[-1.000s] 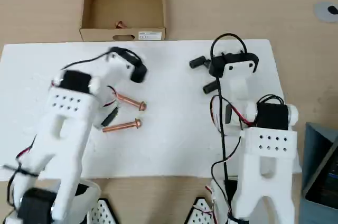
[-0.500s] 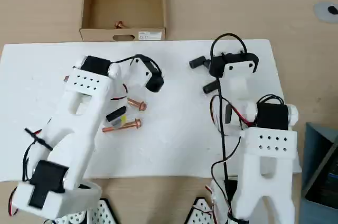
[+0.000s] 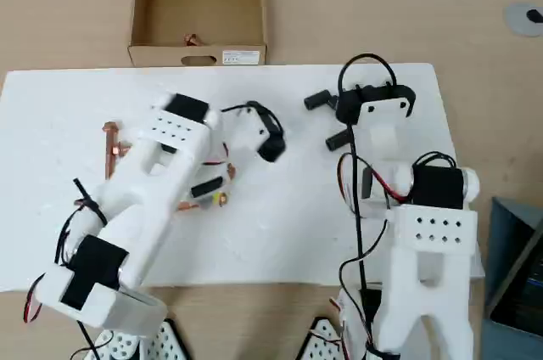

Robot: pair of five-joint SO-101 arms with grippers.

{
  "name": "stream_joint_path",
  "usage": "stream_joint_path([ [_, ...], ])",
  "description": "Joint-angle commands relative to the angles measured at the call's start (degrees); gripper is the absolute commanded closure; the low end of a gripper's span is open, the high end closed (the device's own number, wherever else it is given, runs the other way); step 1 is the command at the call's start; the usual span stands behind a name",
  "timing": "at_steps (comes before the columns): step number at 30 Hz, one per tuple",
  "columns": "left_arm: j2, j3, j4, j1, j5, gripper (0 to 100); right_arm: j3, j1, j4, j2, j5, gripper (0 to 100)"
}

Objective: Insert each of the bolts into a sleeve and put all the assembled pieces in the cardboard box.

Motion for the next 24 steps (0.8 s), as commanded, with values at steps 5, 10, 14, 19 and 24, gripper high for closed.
stream_joint_path([
  [5,-0.4,0.09,-5.36,1.58,-0.18,88,-0.04,0.57,-0.7,-1.1,-0.18,98.8],
  [10,-0.31,4.04,-9.67,1.93,-0.26,88,-0.04,0.57,-0.62,-1.1,-0.18,98.8],
  [14,-0.31,6.86,-13.01,1.67,-0.26,88,-0.04,0.57,-0.62,-1.1,-0.18,98.8],
  [19,-0.31,10.02,-16.44,1.58,-0.26,88,-0.04,0.4,-0.62,-1.1,-0.18,98.8],
  [24,-0.31,13.54,-20.48,1.58,-0.26,88,-0.04,0.31,-0.62,-1.1,-0.18,98.8],
])
